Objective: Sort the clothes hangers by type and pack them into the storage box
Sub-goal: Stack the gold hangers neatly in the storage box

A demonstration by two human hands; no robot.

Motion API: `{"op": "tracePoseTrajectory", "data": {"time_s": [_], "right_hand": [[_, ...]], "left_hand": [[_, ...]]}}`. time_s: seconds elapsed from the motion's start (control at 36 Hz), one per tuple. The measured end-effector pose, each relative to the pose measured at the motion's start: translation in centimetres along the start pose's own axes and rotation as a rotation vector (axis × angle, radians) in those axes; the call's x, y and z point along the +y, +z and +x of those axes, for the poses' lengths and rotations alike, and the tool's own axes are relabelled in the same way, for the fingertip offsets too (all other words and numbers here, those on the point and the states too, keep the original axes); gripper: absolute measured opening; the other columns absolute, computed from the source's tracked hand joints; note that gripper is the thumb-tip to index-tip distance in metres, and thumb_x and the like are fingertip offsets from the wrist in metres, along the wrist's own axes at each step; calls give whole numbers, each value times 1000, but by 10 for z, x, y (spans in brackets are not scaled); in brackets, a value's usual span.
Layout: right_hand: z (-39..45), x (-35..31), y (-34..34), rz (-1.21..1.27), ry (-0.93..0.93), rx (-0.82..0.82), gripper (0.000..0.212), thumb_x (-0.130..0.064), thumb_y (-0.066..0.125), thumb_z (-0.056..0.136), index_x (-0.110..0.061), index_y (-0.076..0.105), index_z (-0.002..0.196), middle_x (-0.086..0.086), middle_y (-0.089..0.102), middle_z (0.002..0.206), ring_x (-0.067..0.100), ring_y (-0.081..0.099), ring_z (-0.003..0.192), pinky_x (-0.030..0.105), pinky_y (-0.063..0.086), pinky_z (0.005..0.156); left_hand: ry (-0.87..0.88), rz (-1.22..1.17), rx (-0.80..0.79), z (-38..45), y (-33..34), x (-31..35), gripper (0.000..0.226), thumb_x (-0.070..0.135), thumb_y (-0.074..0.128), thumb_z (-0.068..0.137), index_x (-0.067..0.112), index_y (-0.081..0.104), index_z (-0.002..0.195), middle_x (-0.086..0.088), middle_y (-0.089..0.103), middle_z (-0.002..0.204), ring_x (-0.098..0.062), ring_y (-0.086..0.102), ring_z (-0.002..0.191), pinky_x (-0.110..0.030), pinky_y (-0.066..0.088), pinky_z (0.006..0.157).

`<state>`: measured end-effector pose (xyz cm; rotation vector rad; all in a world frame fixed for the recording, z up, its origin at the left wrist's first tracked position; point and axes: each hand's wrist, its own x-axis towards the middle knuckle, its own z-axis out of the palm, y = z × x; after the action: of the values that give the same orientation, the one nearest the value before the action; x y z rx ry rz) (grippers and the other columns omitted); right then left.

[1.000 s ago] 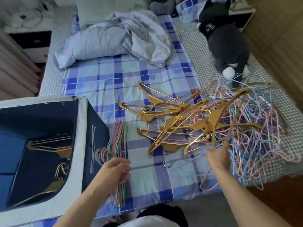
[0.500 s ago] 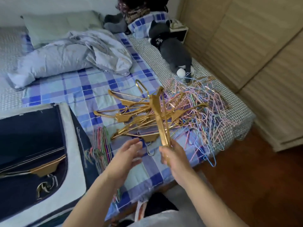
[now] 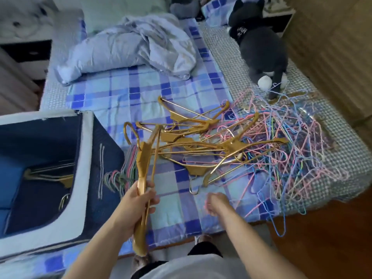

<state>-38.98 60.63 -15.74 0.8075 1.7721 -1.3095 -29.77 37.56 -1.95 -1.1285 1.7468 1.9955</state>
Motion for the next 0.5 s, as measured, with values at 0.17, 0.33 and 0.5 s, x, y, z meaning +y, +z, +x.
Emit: {"op": "tracePoseTrajectory", "data": {"time_s": [0.17,0.33,0.5], "right_hand": [[95,-27,-27,107,117,97,11,-12,56,94,-16,53,84,7,48,71,17,48,48,28,49,47],[129,-49,-18,238,121,159,11,-10,48,97,-15,54,89,1,46,74,13,42,57,24,36,51],[128,-61,-28,117,85,418,17,-15,53,98,-5,59,111,13,67,114,33,67,97,38,52,69]], "left_hand": [[-64,-9,226,-3,15,2,14,3,56,101,4,57,115,-15,62,89,-21,67,71,-34,56,63],[-122,15,356,-26,16,6,14,7,54,103,7,60,115,-21,68,97,-23,70,77,-35,56,68],[-188,-52,398,-28,19,-3,16,4,57,100,6,60,116,-23,68,96,-26,71,79,-35,57,69]]}}
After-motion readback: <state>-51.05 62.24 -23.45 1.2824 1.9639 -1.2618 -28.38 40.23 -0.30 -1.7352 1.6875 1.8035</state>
